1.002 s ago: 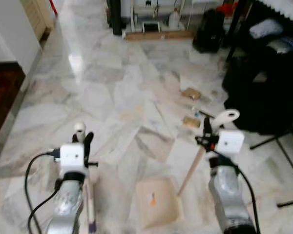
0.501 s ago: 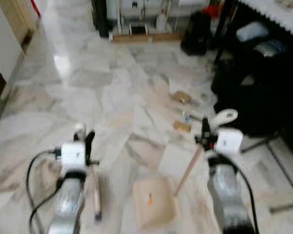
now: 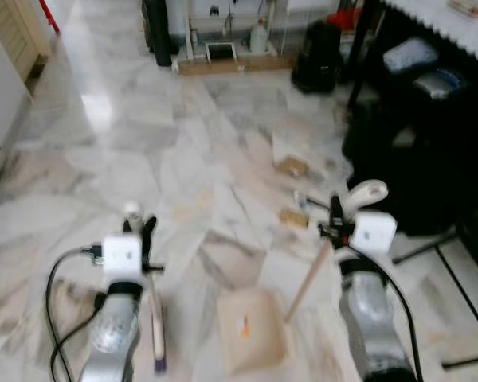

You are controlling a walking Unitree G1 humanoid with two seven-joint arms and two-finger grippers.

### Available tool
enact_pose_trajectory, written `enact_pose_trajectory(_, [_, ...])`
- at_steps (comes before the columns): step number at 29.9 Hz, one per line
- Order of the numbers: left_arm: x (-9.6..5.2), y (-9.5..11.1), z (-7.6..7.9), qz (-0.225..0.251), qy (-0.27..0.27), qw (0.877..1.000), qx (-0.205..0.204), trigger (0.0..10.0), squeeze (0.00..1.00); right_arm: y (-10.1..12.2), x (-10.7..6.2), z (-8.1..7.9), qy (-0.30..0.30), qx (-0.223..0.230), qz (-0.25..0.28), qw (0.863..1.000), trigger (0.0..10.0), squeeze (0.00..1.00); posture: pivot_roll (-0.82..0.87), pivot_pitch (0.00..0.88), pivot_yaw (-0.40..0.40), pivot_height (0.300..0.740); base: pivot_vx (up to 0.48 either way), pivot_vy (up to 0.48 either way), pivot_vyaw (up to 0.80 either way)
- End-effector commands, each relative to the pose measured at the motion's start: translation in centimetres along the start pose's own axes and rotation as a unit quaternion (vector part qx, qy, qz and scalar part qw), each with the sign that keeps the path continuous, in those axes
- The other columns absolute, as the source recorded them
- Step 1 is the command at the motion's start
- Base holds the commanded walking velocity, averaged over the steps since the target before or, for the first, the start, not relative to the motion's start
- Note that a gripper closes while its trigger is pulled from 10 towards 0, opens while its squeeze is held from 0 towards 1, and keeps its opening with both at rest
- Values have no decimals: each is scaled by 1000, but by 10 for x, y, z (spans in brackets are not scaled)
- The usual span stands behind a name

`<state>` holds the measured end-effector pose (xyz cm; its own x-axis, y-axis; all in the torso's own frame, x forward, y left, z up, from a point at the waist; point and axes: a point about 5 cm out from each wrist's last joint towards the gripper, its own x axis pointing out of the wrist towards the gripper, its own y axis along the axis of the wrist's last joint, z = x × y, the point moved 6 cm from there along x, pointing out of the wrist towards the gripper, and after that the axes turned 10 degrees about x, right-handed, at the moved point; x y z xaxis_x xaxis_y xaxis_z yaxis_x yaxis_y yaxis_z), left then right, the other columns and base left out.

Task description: Sweep floor

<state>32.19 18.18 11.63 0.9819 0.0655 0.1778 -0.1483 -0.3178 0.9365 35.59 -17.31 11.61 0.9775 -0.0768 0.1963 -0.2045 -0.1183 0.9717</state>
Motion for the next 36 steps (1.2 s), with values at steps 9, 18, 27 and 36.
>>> enact_pose_trajectory(9, [3, 8, -5, 16, 8, 1000, 5, 10000, 0, 16, 5, -7, 14, -5, 32, 999, 10000, 0, -24, 90, -49, 740, 291, 0, 422])
enact_pose_trajectory(18, [3, 7, -6, 14, 10, 1000, 7, 10000, 0, 14, 5, -7, 10, 3, 30, 1000, 10000, 0, -24, 99, -49, 740, 293, 0, 0])
enact_pose_trajectory(27, [4, 7, -6, 14, 11, 1000, 5, 10000, 0, 16, 7, -6, 10, 6, 32, 999, 10000, 0, -26, 108, -54, 740, 292, 0, 0])
enact_pose_trajectory(36, [5, 7, -7, 14, 14, 1000, 5, 10000, 0, 18, 10, -8, 14, 8, 34, 999, 10000, 0, -33, 116, -59, 740, 294, 0, 0])
